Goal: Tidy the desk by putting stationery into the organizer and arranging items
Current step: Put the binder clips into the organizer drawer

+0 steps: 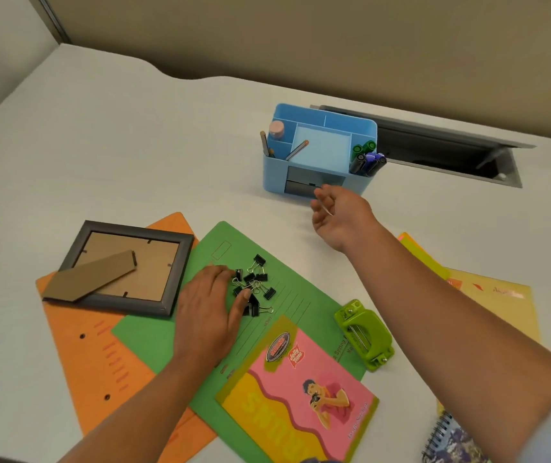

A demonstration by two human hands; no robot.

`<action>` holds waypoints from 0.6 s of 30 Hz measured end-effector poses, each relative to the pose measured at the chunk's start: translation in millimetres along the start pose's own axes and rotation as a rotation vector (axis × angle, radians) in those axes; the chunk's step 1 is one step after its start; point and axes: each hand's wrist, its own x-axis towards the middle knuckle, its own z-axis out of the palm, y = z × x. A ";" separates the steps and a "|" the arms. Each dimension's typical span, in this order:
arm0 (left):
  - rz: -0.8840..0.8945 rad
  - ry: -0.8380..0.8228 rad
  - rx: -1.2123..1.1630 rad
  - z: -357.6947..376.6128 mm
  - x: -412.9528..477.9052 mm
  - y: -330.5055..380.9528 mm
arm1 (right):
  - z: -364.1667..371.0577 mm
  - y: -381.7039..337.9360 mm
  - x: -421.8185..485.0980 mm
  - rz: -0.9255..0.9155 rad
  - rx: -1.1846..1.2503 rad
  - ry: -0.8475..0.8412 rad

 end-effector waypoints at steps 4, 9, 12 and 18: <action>-0.006 -0.007 -0.004 1.0 0.2 0.4 | 11.2 4.1 7.4 0.122 0.186 -0.033; -0.018 -0.021 0.016 2.7 1.2 0.2 | 23.0 15.7 5.3 0.186 0.363 -0.079; -0.023 -0.033 0.024 3.4 0.7 -0.8 | 27.8 19.8 5.1 0.191 0.447 -0.100; -0.027 -0.023 0.008 2.6 0.9 -0.6 | 26.6 29.9 -5.2 0.205 0.370 -0.062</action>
